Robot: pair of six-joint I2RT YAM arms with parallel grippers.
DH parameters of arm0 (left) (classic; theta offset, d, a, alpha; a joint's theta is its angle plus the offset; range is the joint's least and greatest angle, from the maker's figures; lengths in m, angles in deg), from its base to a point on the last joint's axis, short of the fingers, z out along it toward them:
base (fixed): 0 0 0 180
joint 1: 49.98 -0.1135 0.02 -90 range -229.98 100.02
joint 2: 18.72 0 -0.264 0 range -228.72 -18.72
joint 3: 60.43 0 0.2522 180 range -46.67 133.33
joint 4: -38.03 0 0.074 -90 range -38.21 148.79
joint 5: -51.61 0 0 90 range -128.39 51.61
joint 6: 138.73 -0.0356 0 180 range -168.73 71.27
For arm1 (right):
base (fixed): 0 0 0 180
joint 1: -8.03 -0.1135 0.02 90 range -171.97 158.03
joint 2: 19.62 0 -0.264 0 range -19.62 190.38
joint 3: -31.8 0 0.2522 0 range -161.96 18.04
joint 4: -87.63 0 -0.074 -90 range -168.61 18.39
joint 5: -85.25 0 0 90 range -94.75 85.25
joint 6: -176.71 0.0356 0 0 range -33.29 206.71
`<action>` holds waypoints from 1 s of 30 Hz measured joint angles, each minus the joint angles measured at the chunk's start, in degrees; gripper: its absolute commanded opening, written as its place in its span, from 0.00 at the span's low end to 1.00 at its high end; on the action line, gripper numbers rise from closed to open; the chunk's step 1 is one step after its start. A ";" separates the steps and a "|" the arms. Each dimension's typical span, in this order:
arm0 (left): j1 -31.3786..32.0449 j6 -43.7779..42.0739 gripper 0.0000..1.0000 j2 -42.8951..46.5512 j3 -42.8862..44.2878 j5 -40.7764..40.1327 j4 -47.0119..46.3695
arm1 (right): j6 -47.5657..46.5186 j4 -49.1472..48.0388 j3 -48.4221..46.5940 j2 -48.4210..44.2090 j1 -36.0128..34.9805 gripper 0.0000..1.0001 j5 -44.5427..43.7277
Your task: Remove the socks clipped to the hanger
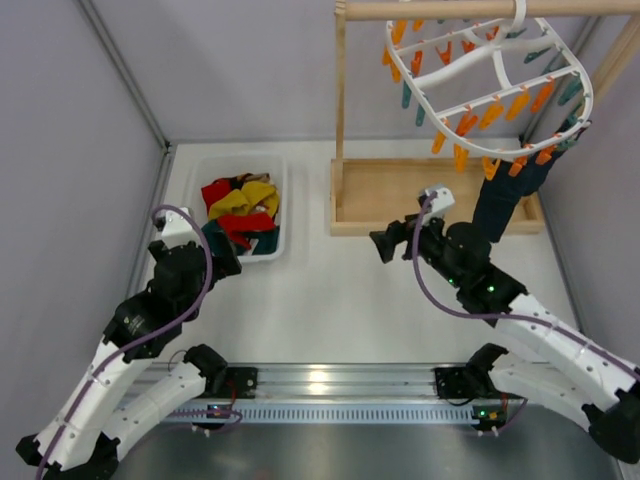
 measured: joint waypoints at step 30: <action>0.85 -2.14 0.99 -2.51 -0.76 9.20 -0.83 | 2.82 19.71 5.62 -20.50 22.08 0.99 -32.59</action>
